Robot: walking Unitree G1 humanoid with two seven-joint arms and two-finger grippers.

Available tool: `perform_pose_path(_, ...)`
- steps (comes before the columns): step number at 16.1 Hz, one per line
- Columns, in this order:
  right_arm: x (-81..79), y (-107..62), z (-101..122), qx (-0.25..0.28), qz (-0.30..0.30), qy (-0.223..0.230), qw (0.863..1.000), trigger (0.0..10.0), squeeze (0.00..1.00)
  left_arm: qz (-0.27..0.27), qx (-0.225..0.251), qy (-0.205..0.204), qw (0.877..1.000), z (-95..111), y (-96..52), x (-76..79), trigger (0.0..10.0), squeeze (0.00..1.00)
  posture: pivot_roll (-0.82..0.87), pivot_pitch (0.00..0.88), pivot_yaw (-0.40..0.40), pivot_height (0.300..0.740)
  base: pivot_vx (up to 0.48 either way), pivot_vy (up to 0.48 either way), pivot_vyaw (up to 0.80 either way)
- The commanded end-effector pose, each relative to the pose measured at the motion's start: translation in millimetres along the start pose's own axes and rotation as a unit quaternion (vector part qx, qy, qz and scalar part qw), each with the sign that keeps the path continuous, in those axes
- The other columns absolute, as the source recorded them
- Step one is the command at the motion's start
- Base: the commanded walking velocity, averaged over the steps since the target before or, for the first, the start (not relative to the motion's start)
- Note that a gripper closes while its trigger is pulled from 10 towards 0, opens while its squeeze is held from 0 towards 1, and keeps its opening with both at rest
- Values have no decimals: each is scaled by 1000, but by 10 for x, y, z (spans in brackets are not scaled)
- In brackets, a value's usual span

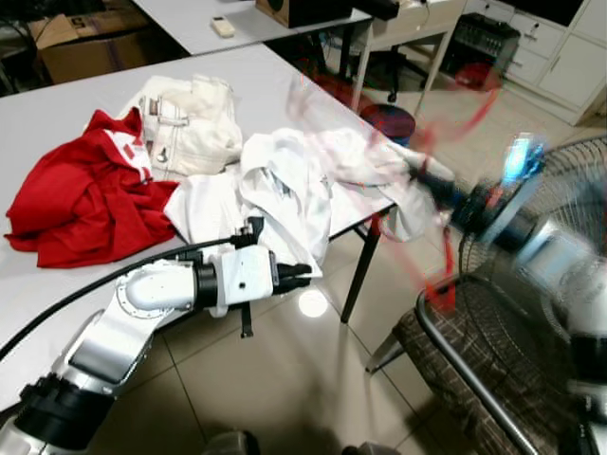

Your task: Hang hanger

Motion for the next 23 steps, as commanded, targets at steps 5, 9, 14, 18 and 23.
perform_pose_path(5, -119, -65, 3, -12, 31, 21, 999, 10000, 0, -6, 0, 10, 1000, 12, 30, 0, 0, 0, -149, 74, -25, 740, 0, 0, 0)
perform_pose_path(9, -193, -82, -49, -42, 64, 34, 996, 10000, 0, -6, 0, 12, 1000, 12, 40, 5, 0, 0, -145, 73, -31, 740, 0, 0, 0)
perform_pose_path(14, -67, -105, -204, -90, 24, 38, 995, 10000, 0, -5, -3, 11, 1000, -7, 28, 13, 0, 0, -145, 63, -35, 740, 0, 0, 0)
perform_pose_path(18, -34, -198, -269, -116, 12, 39, 992, 10000, 0, -4, -5, 11, 1000, -21, 28, 2, 0, 0, -147, 58, -33, 740, 0, 0, 0)
perform_pose_path(23, -42, -238, -249, -114, 17, 37, 993, 10000, 0, -4, -8, 9, 1000, -38, 17, -9, 0, 0, -149, 64, -24, 740, 0, 0, 0)
Point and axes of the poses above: a point about 5 cm out from each wrist's last joint towards the gripper, its own y axis pointing out of the wrist towards the gripper, its own z axis along the axis of the wrist's last joint, x = y × z, the point moved 5 cm from there along y, pointing out of the wrist towards the gripper, and after that the axes turned 13 degrees about -y, right-handed, at the moved point
